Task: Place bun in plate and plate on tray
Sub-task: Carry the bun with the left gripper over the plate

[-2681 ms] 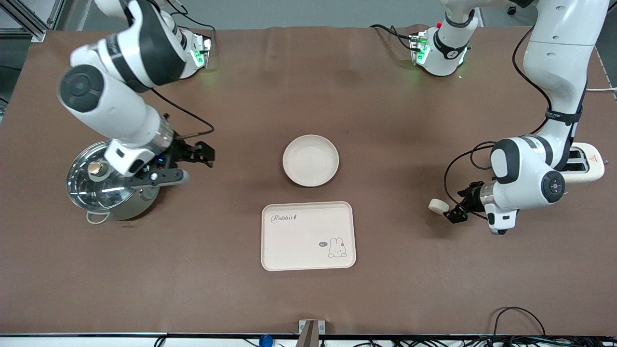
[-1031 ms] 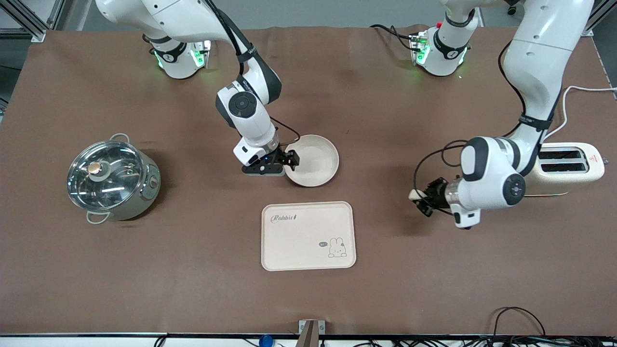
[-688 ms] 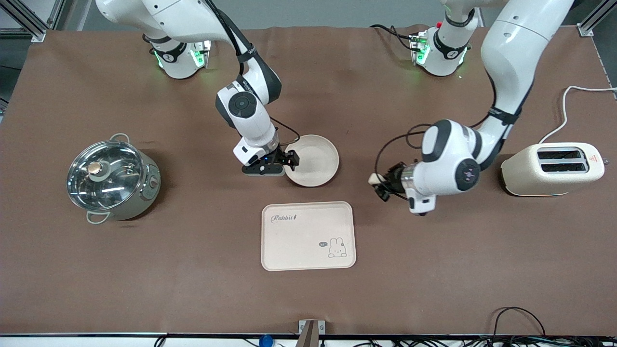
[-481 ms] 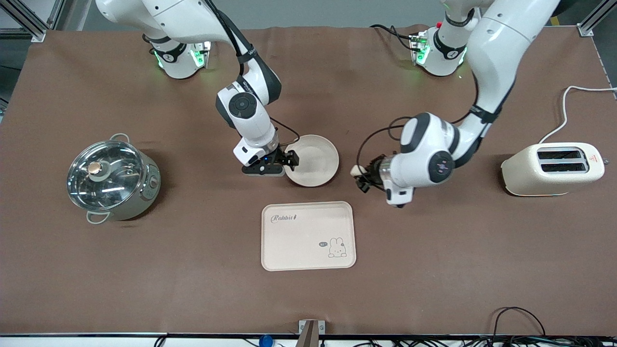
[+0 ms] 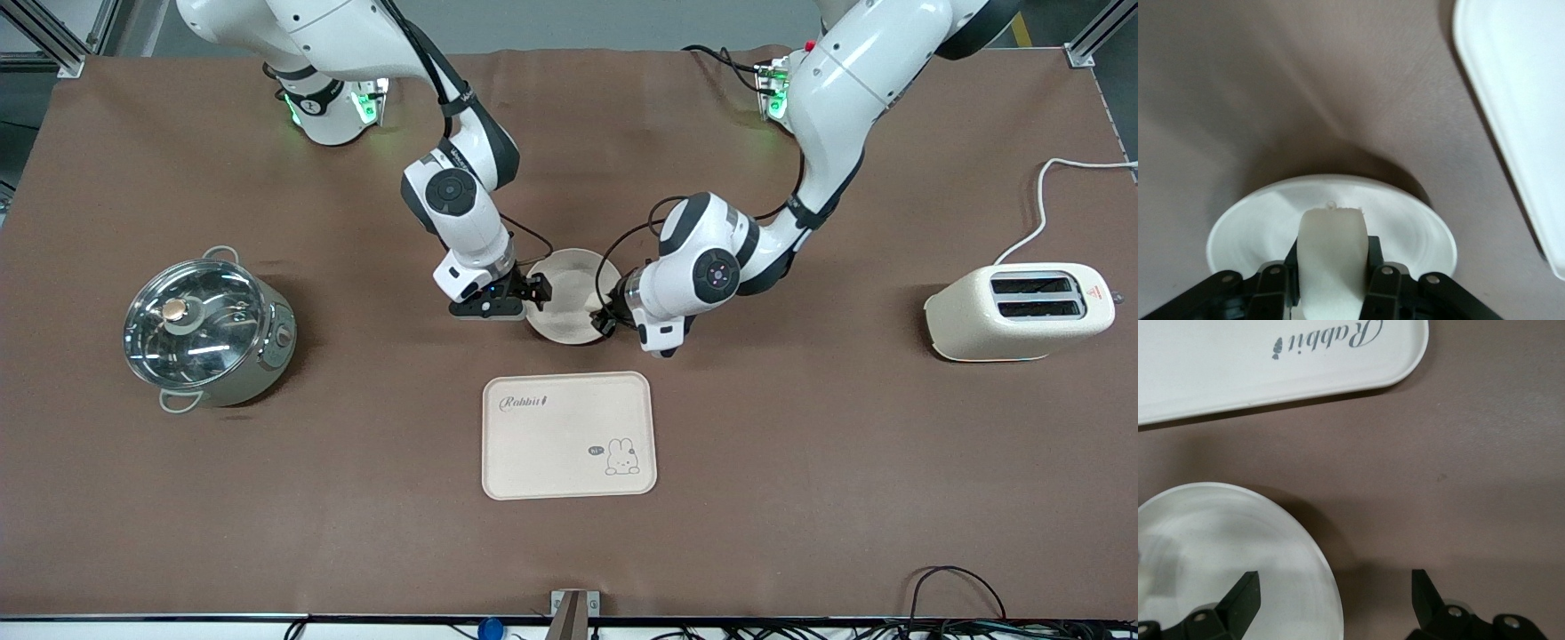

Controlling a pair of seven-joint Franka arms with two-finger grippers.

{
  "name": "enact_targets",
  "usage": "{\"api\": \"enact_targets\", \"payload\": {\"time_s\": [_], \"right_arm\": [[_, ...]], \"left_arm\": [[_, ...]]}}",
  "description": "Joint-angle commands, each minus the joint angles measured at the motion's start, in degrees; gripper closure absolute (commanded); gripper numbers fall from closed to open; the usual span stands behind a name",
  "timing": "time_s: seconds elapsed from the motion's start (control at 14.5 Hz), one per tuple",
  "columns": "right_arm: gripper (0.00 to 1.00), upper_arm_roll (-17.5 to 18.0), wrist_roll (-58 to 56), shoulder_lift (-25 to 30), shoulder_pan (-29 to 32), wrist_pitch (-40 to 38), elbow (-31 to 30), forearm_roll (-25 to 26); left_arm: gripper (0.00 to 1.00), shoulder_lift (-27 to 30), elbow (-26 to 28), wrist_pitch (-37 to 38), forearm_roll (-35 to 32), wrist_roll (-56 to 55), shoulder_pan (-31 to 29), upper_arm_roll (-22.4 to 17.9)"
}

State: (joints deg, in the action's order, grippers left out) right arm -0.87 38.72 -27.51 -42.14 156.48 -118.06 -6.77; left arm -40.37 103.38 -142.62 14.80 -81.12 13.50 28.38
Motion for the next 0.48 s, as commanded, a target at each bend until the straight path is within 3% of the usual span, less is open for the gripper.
{"api": "enact_targets", "payload": {"time_s": [0.0,0.14,0.21,0.28,0.34,0.41], "right_arm": [[0.0,-0.1,-0.23,-0.52,-0.83,4.53,-2.87,-0.62],[0.0,-0.1,-0.05,-0.7,-1.01,4.54,-2.97,-0.62],[0.0,-0.1,-0.05,-0.96,-1.45,4.63,-2.97,-0.62],[0.0,-0.1,0.12,-1.14,-1.54,4.71,-2.97,-0.62],[0.01,-0.1,0.12,-1.23,-1.62,4.8,-2.97,-0.62],[0.09,-0.19,0.04,-1.31,-1.63,4.8,-2.97,-0.53]], "left_arm": [[0.5,-1.12,-0.72,-1.52,0.94,-0.96,1.53,-0.08],[0.45,-1.03,-0.63,-1.52,0.94,-2.72,2.76,-0.08],[0.26,-1.12,-0.63,-1.52,0.94,-2.98,2.85,-0.16],[0.0,-0.86,-0.46,-1.52,0.94,-3.34,2.76,-0.16],[0.0,-0.51,-0.54,-1.17,0.5,-3.95,2.67,-0.16],[0.0,0.54,-0.46,-0.56,0.15,-4.39,2.06,-0.34]]}}
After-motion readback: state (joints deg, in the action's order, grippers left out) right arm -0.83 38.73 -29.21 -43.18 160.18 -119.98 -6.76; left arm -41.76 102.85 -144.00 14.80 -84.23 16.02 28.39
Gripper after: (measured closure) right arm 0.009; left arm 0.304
